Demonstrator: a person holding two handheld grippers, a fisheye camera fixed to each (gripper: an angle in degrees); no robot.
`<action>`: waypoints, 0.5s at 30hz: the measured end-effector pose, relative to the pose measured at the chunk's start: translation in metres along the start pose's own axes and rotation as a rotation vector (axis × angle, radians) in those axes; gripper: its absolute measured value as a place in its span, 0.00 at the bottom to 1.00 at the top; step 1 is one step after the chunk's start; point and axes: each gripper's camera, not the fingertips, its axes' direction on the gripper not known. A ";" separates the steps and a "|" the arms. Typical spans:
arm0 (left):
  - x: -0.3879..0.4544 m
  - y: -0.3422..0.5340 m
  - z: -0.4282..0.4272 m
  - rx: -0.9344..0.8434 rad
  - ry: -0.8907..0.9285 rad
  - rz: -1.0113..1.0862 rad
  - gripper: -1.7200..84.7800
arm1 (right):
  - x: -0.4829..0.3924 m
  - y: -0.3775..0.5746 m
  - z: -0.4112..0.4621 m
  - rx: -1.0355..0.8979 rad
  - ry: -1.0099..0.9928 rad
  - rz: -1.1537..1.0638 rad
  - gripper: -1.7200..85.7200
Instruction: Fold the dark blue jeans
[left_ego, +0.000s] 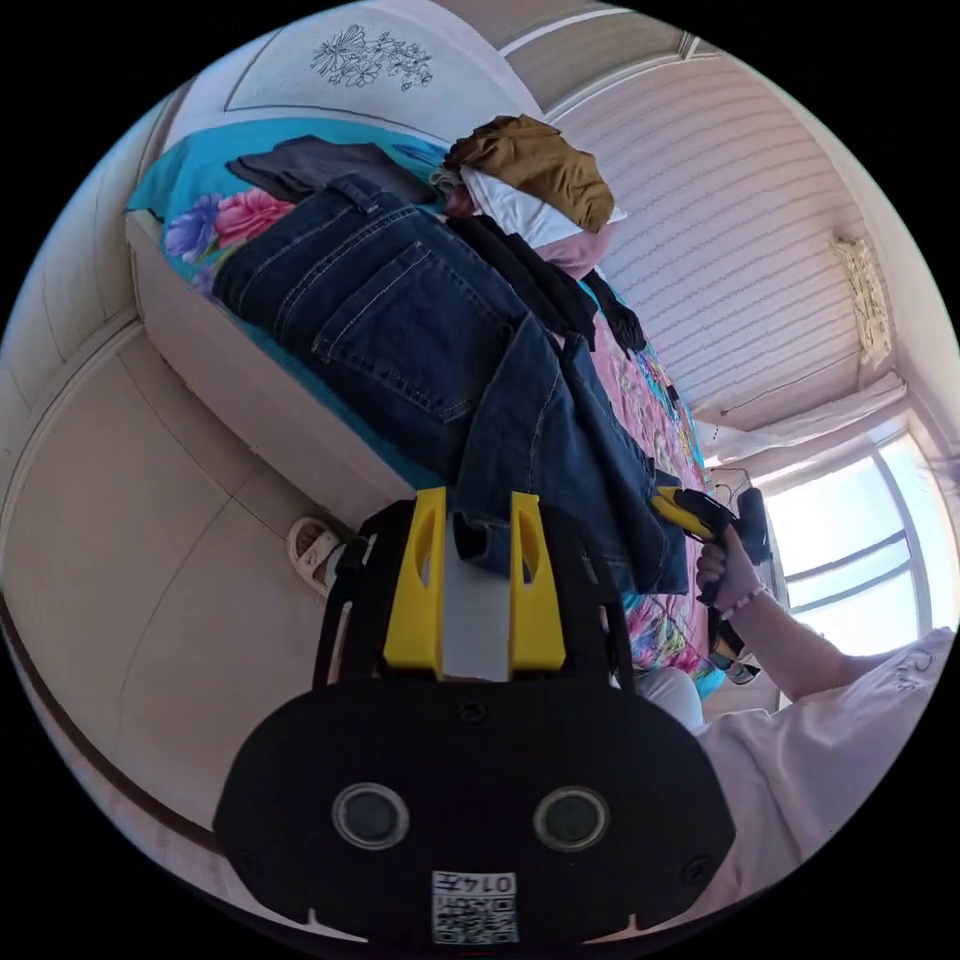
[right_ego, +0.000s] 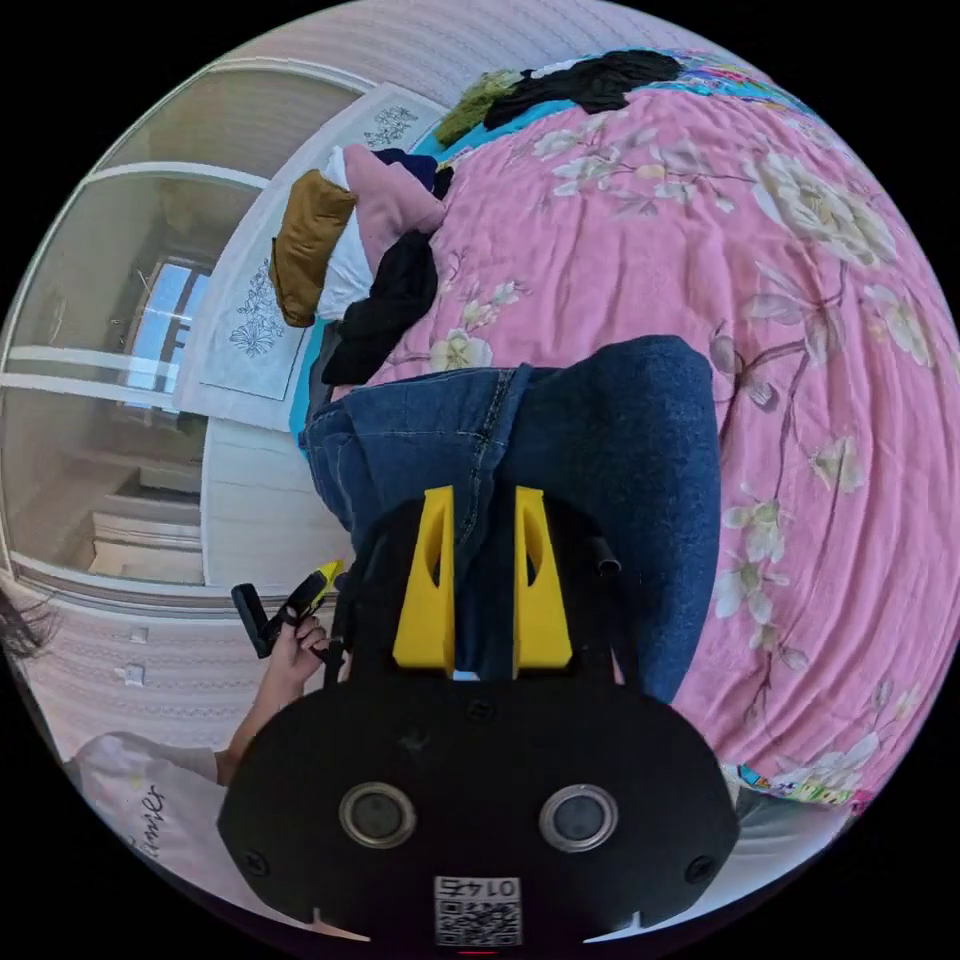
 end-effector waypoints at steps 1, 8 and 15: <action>-0.001 -0.002 -0.004 -0.005 0.010 0.001 0.13 | -0.004 -0.006 0.009 0.001 -0.073 0.011 0.06; -0.013 -0.023 -0.051 -0.078 0.072 0.015 0.07 | -0.134 -0.010 0.076 -0.164 -0.262 -0.436 0.02; -0.030 -0.017 -0.123 -0.014 0.195 -0.037 0.03 | -0.242 0.021 0.227 -0.538 0.139 -0.780 0.02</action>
